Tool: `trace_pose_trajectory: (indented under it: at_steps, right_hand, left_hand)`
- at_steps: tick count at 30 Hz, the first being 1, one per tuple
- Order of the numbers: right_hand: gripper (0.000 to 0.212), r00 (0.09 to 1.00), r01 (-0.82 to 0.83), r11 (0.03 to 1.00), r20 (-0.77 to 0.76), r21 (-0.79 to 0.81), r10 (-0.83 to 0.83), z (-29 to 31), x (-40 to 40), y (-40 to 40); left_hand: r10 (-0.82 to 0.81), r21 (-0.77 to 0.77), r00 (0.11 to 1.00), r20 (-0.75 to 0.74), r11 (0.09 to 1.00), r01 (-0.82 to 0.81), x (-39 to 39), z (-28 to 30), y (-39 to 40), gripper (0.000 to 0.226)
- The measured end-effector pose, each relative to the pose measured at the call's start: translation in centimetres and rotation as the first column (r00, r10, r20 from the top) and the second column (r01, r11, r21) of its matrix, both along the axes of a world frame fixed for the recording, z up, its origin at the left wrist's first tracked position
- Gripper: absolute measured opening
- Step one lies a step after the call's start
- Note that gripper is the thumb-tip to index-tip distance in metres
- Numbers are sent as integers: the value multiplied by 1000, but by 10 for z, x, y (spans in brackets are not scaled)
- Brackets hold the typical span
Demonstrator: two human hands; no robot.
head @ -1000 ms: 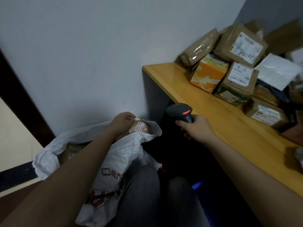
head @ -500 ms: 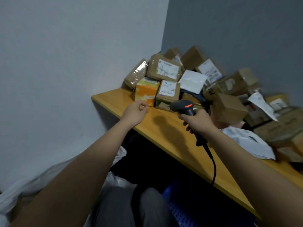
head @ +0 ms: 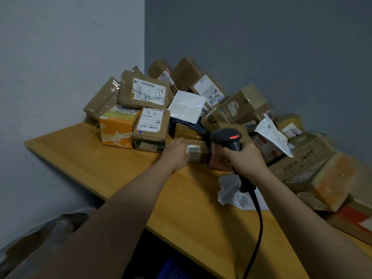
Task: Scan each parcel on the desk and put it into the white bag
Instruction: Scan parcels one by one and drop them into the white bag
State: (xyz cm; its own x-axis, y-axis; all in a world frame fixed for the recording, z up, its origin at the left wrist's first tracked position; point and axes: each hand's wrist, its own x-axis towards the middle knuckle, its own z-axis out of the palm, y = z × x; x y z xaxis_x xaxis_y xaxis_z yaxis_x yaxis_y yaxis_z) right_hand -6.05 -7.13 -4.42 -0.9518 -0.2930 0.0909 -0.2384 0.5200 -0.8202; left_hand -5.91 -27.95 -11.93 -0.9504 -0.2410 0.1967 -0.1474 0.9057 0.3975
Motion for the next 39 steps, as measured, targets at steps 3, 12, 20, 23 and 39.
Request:
trace_pose_trajectory:
  at_steps: [3, 12, 20, 23, 39]
  right_hand:
    - [23, 999, -40, 999, -17, 5, 40, -3, -3, -4]
    - [20, 977, -158, 987, 144, -15, 158, -19, 12, 3]
    - [28, 944, -195, 981, 268, -11, 191, -39, 40, 23]
    - [30, 956, -196, 980, 226, 25, 186, -42, 54, 26]
    - [22, 963, -224, 974, 163, 36, 215, -38, 95, 26]
  left_hand:
    - [10, -174, 988, 153, 985, 17, -15, -16, -9, 72]
    - [-66, 105, 993, 98, 993, 55, 43, -32, -16, 51]
    - [34, 83, 999, 29, 996, -36, 88, -22, -6, 79]
    - [120, 67, 990, -76, 991, -115, 98, -21, -3, 108]
    - [160, -160, 916, -368, 959, -232, 106, -5, 10, 97]
